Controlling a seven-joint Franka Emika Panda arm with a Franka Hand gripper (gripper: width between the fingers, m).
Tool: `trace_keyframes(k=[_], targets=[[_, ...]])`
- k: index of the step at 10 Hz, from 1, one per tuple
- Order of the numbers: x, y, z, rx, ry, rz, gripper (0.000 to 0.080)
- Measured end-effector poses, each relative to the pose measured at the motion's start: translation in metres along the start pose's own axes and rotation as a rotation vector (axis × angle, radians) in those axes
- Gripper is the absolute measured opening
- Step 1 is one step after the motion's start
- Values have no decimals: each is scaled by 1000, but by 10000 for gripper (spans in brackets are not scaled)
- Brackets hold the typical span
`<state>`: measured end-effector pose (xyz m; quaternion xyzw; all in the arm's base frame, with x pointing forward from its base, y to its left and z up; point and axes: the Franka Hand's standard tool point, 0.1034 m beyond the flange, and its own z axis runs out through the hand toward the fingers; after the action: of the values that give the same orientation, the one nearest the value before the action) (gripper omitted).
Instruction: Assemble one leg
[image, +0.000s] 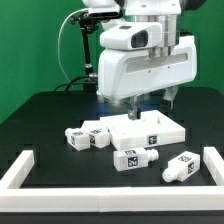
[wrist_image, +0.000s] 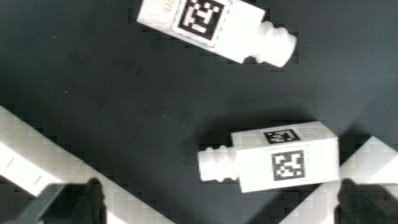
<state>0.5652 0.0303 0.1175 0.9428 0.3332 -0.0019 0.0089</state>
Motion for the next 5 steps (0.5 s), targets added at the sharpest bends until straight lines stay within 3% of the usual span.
trace_keyframes(k=[5], targets=[[-1,0,1,2,-2,-1,650]])
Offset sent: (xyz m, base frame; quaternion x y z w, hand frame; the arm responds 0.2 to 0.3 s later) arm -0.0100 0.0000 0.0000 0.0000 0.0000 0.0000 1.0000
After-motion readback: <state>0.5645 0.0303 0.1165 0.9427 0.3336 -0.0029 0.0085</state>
